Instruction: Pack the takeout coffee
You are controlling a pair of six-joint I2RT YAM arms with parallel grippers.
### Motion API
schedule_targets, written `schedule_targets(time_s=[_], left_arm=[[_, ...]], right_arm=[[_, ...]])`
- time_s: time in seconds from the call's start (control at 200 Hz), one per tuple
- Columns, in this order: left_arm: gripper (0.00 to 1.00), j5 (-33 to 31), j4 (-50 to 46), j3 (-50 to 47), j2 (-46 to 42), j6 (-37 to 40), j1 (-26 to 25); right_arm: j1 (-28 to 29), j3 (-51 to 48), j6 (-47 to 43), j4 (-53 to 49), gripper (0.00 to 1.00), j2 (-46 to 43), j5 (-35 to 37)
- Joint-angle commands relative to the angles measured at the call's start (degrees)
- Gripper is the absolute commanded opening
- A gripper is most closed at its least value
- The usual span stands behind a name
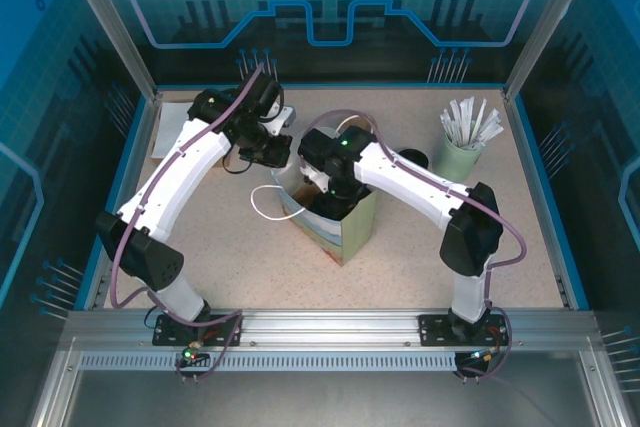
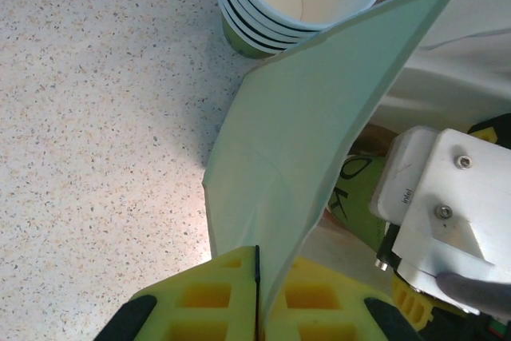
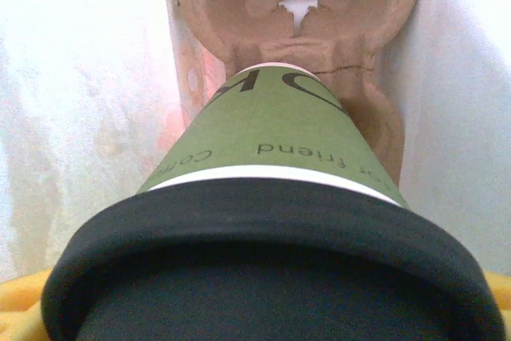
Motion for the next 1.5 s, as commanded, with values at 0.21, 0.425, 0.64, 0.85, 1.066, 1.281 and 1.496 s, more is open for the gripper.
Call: schedule_targets(time_s=[0.21, 0.425, 0.64, 0.85, 1.066, 1.281, 1.496], left_arm=[[0.08, -1.1, 0.7, -0.2, -1.7, -0.4, -0.4], [0.08, -1.1, 1.1, -0.8, -2.1, -0.8, -0.4], [0.1, -0.9, 2.0, -1.7, -2.1, -1.3, -0.4], [0.1, -0.8, 2.7, -2.2, -2.3, -1.6, -0.4], [0.11, -0.9, 2.8, -2.6, -2.2, -1.4, -0.4], [0.11, -0.9, 2.9, -2.5, -2.3, -1.2, -0.4], [0.11, -0.5, 2.9, -2.5, -1.9, -1.2, -0.4]], right_arm=[[-1.2, 6.2, 1.2, -5.2, 0.85, -1.8, -0.1], [-1.8, 8.2, 1.8, -6.4, 0.84, -2.7, -0.2], [-3.0, 12.1, 1.6, -8.8, 0.84, -3.6, -0.5], [-3.7, 15.0, 1.5, -11.0, 0.84, -4.6, -0.1], [-3.7, 13.0, 1.6, -11.1, 0.84, -3.4, -0.8], [-3.6, 12.5, 1.3, -13.0, 0.84, -1.4, 1.2], [-3.6, 12.2, 1.0, -13.0, 0.84, 1.1, 2.7]])
